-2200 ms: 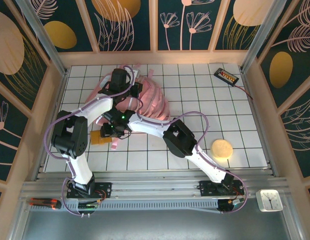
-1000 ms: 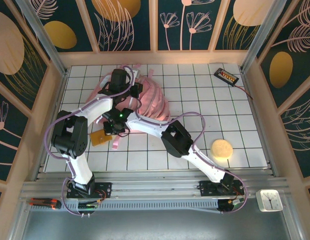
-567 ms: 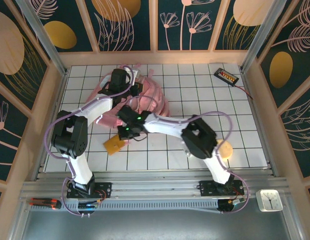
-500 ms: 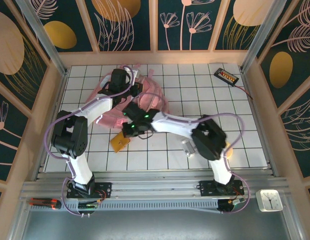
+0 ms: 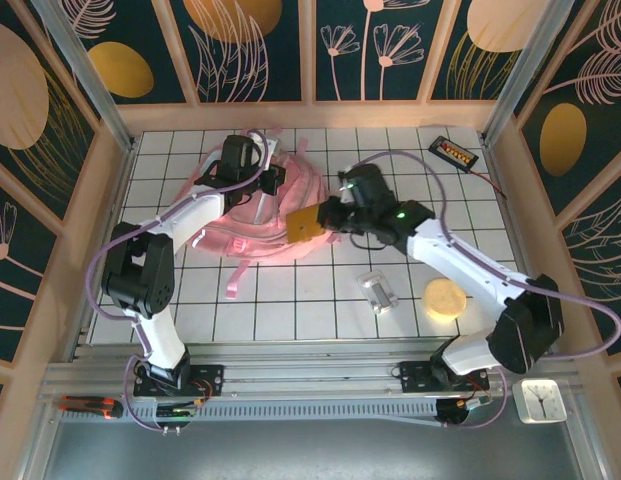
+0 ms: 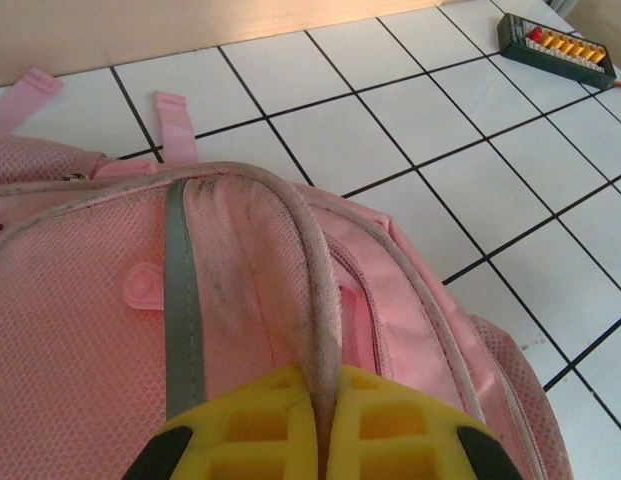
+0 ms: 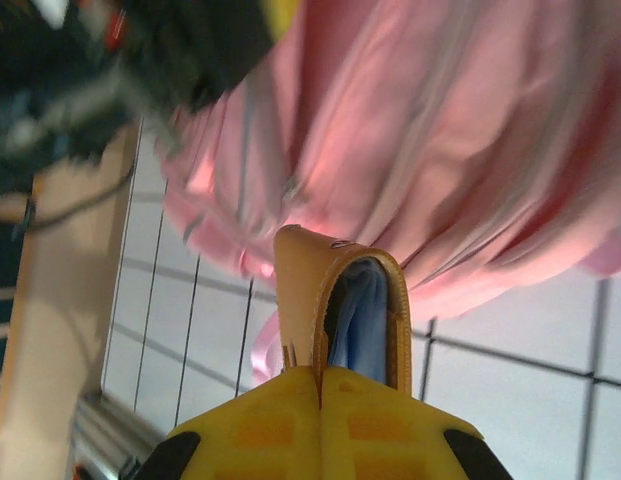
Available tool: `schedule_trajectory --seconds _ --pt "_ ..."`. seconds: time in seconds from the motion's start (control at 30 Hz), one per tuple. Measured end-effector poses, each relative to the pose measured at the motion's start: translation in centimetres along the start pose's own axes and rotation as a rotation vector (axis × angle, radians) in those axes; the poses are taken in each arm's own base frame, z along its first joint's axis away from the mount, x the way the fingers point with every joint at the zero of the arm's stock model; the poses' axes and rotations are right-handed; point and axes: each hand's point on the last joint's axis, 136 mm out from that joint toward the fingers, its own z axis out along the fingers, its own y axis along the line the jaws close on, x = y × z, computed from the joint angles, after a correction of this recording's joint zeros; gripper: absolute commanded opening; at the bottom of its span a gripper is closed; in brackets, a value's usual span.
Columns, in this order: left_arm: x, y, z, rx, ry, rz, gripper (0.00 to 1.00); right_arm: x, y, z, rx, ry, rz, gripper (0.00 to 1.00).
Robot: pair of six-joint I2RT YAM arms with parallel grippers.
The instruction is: Pack books, pencil case, and school supplies into a backpack
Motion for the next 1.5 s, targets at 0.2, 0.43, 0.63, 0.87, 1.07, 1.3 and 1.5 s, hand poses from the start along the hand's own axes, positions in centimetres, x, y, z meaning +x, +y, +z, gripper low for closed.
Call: schedule_trajectory --seconds 0.2,0.43,0.63,0.87,1.07,1.3,1.5 --pt "0.3 -0.4 -2.8 -0.004 -0.009 0.029 0.00 -5.4 -3.9 -1.8 0.024 -0.117 0.095 0.00" --pt "1.4 -1.0 -4.2 0.011 0.011 0.040 0.00 -9.2 -3.2 0.0 -0.050 -0.133 0.107 0.00" --pt "1.4 -1.1 -4.2 0.017 0.012 0.040 0.00 -10.6 -1.6 3.3 -0.157 -0.098 0.134 0.00" --pt "1.2 -1.0 -4.3 0.005 0.006 0.026 0.00 -9.3 -0.5 7.8 -0.212 -0.001 0.177 0.00" --pt "1.1 -1.0 -4.3 0.006 0.004 0.015 0.00 -7.2 0.1 10.7 -0.244 0.089 0.227 0.00" --pt "1.1 -1.7 -4.4 0.052 0.004 0.014 0.00 -6.3 0.8 14.5 -0.312 0.165 0.293 0.00" --pt "0.8 -1.8 -4.6 0.093 -0.005 -0.004 0.00 -7.0 1.9 17.6 -0.352 0.191 0.296 0.00"
